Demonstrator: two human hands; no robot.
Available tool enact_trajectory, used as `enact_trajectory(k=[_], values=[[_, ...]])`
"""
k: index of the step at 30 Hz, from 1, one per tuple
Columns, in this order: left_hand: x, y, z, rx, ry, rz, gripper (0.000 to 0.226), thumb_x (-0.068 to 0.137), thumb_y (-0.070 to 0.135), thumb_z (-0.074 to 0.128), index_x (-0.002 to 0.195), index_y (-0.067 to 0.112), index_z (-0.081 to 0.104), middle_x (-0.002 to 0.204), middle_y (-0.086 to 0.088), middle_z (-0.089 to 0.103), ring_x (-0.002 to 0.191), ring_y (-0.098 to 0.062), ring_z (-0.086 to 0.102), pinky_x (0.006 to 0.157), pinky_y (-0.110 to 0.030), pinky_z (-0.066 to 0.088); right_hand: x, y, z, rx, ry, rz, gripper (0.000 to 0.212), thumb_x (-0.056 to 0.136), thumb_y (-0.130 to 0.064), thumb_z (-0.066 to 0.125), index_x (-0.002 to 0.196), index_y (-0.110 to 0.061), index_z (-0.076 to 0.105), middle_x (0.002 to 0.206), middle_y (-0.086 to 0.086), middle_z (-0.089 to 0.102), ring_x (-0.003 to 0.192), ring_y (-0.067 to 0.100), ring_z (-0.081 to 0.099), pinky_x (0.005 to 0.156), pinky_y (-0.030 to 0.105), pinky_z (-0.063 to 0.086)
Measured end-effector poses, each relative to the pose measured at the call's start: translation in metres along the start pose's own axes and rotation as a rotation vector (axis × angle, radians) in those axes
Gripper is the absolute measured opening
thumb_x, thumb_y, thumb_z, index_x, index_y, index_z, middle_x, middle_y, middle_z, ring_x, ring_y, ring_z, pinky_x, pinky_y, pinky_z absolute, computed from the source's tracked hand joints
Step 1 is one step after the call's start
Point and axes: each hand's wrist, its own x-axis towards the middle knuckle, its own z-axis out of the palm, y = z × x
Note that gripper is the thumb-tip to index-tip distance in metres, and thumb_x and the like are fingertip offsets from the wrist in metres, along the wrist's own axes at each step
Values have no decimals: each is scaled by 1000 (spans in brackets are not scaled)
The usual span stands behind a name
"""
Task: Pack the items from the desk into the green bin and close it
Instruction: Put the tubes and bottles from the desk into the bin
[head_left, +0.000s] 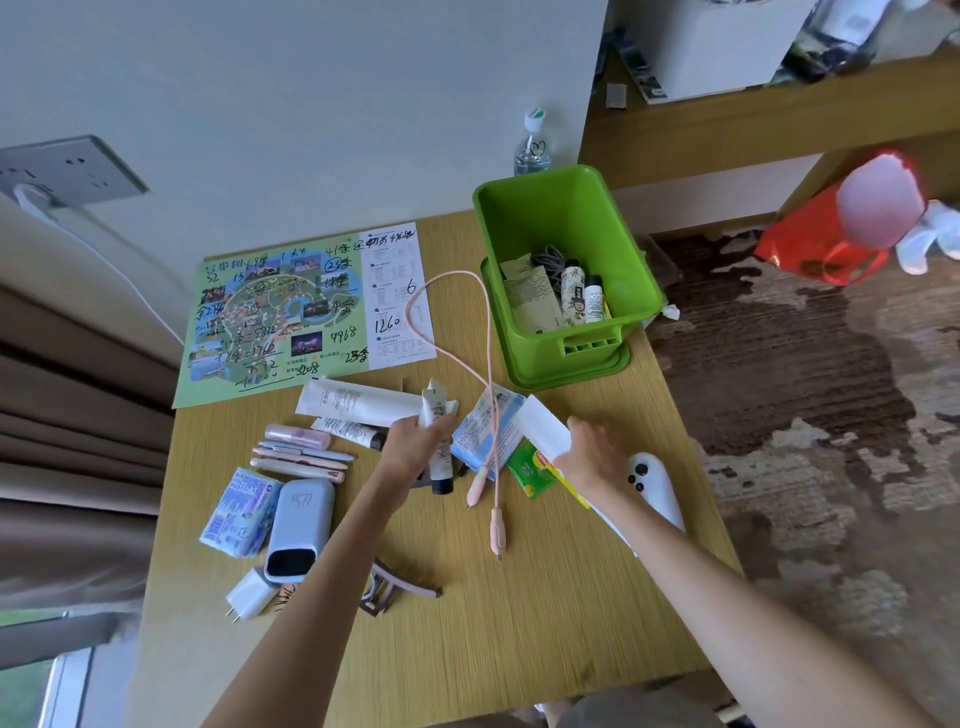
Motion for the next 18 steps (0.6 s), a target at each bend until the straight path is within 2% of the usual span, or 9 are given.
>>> enact_trajectory(k=[3,6,7,8,9,11,14,16,18], values=[[-2,8,19,-158,-128,-77,19,89,21,62,92,3,62,68,-6,70,60,-20,69,60,-32,58,1,5,-6,212,-25,-4,38,77,-16,69,68,-15,33,71,3,50,74,29,48,62,33,27],[-1,10,44,-98,-133,-84,12,84,13,64,91,4,59,61,-6,69,54,-21,67,50,-33,57,5,14,-18,533,-67,45,41,77,-17,74,69,-17,34,71,-5,33,73,20,36,56,32,24],[1,11,53,-34,-114,-65,13,81,13,66,90,5,60,66,-10,68,58,-23,65,55,-38,58,6,17,-23,608,-65,45,39,79,-15,74,71,-18,35,73,-5,35,75,20,38,57,34,27],[3,10,62,63,-93,-31,15,79,15,67,88,6,60,72,-11,66,61,-24,63,58,-37,57,6,21,-28,680,-71,57,29,81,-14,72,78,-16,44,79,-3,44,80,22,44,63,38,34],[4,10,70,187,-73,17,17,77,18,68,87,8,59,74,-9,64,63,-22,60,57,-33,51,6,25,-32,755,-74,56,20,83,-11,70,93,-10,53,92,3,53,89,25,51,73,41,41],[5,9,86,455,-21,126,21,76,22,66,90,11,55,80,-5,63,70,-23,61,57,-30,42,3,35,-38,857,-93,63,35,87,-8,65,119,-1,51,111,9,56,103,26,53,87,39,44],[5,6,106,755,44,274,27,80,26,66,99,10,55,105,-7,60,89,-33,61,65,-34,40,-2,48,-44,901,-79,54,32,91,-8,60,121,-5,49,102,-3,52,98,17,49,72,28,39],[7,3,118,912,30,321,35,84,27,63,113,9,54,118,-7,54,95,-35,62,69,-38,42,-5,57,-46,916,-77,41,29,92,-9,58,120,-5,51,102,-1,55,96,17,52,71,28,39],[8,1,127,993,25,335,42,87,28,61,122,9,49,121,-8,54,99,-34,62,71,-39,43,-8,68,-47,910,-56,45,24,92,-10,58,115,-8,53,101,0,57,92,18,54,70,29,40]])
